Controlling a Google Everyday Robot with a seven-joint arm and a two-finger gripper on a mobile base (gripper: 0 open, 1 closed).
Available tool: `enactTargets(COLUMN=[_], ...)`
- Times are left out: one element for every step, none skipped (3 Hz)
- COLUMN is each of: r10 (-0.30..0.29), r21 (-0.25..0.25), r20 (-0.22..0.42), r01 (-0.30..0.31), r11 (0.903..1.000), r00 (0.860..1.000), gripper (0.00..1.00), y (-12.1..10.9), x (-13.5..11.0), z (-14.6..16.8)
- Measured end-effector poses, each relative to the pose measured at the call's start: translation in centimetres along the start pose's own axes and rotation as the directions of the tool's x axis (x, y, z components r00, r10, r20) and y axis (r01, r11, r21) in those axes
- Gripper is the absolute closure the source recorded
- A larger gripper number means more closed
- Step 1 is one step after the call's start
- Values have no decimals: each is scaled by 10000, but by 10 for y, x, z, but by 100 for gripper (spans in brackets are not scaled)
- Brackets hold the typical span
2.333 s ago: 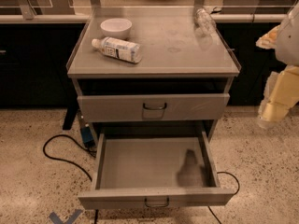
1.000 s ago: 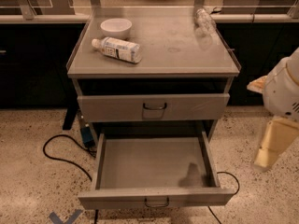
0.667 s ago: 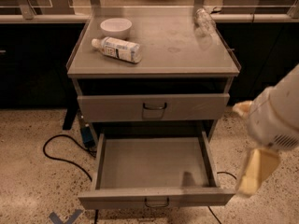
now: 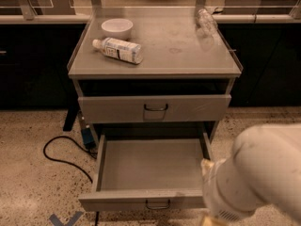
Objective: Close middle drawer
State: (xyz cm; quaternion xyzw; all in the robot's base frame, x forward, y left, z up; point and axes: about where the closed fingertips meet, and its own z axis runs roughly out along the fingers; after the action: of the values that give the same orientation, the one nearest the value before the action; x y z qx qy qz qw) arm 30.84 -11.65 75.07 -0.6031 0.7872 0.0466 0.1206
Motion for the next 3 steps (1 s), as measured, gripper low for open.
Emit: enactTargets(r10=[-137,49,945], r21=[-580,-467,652], r20=[-378,-494,-826], r01=[115,-73,-893], r11=[9983,9989,9939], r00=[9992,9988,9921], gripper=[0,0,0], y=[29,21,-10], x=[8,20,54], z=[29,41,59])
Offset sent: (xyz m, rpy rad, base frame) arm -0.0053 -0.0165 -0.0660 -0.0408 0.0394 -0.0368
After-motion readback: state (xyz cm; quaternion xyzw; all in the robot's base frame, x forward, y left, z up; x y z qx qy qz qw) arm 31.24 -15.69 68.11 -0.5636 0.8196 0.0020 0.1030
